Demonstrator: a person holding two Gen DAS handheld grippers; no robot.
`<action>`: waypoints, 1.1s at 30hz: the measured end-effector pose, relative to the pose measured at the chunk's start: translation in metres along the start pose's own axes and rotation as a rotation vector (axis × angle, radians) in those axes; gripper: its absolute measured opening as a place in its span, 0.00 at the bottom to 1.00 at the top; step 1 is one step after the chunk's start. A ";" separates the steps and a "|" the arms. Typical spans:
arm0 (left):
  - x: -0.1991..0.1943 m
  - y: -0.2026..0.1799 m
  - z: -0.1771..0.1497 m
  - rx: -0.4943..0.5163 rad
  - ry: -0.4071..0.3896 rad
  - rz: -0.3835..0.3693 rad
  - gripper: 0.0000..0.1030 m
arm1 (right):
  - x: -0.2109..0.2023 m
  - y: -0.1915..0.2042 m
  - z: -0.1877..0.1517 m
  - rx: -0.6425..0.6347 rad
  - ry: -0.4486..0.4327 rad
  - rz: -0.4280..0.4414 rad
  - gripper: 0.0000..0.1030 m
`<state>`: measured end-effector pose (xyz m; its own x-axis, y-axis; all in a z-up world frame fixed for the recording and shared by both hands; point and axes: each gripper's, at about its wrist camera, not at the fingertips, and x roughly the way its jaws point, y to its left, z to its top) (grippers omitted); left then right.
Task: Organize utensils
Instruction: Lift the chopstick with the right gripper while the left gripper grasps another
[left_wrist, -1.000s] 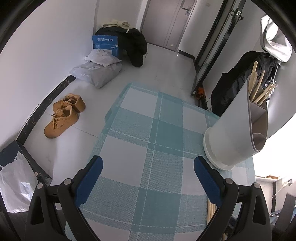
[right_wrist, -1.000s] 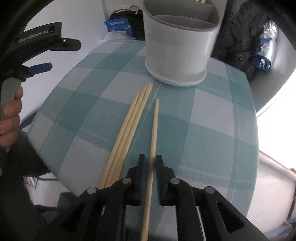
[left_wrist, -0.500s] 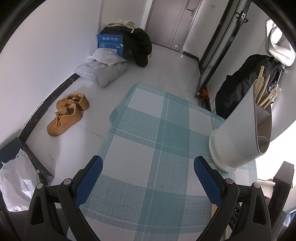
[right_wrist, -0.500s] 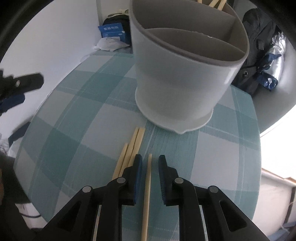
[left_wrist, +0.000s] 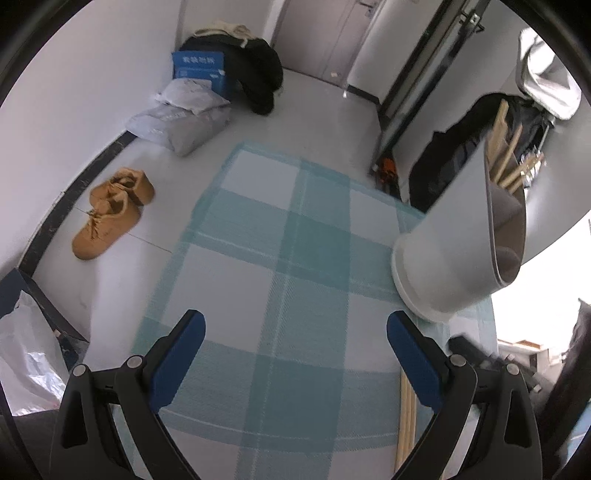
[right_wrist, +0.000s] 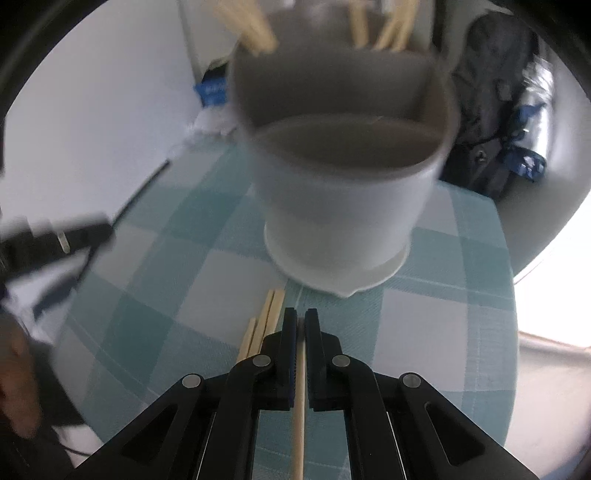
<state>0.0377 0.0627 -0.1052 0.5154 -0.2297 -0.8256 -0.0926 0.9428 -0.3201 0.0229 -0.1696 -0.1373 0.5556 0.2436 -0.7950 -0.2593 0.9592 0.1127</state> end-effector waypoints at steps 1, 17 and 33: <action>0.002 -0.003 -0.001 0.007 0.014 -0.005 0.93 | -0.005 -0.005 0.001 0.023 -0.014 0.018 0.03; 0.018 -0.070 -0.052 0.296 0.143 0.010 0.93 | -0.051 -0.098 -0.003 0.369 -0.173 0.100 0.03; 0.035 -0.077 -0.054 0.321 0.237 0.168 0.93 | -0.063 -0.116 -0.015 0.456 -0.216 0.082 0.03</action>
<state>0.0165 -0.0311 -0.1348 0.3025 -0.0799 -0.9498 0.1307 0.9905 -0.0417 0.0060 -0.2989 -0.1096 0.7112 0.2981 -0.6366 0.0356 0.8892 0.4562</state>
